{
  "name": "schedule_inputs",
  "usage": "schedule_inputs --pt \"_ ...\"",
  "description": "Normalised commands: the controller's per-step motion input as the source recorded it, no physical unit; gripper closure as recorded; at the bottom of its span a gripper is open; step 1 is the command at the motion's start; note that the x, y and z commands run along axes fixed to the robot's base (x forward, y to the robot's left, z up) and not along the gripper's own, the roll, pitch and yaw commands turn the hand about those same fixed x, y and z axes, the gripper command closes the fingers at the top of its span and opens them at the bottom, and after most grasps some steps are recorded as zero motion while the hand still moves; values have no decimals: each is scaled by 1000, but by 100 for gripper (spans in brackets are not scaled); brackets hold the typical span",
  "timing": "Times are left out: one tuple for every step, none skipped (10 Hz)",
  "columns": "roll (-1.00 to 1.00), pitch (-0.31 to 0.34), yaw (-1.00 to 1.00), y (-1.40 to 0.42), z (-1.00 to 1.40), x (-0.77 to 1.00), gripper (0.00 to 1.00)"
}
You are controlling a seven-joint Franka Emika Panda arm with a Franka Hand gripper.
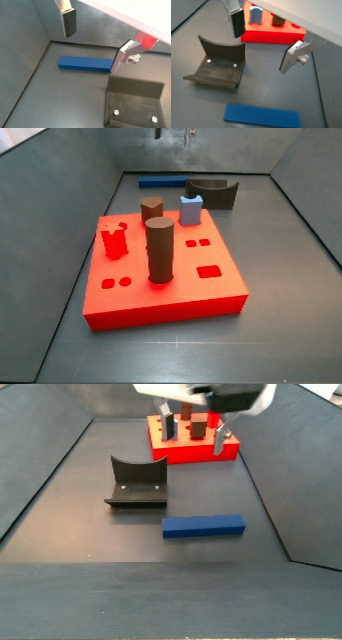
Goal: Pick up the rectangle object. Move up. Place the rectangle object on the fixture. Regrasp the rectangle object. Move to above the board. Insert the rectangle object.
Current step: Pick up the rectangle object.
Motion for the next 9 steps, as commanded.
schedule_inputs --pt "-70 26 -731 169 -249 294 0" --pt "-67 27 -731 169 -271 354 0" --pt "-54 29 -714 194 -297 394 0" --pt "-44 36 -706 197 -314 403 0" --pt "-47 41 -706 206 -329 391 0" --pt "-33 31 -780 169 -389 291 0" --pt "-20 0 -914 66 -360 34 0" --pt "-1 -19 -889 14 -206 -126 0" --pt "0 -83 -729 106 -140 -400 0"
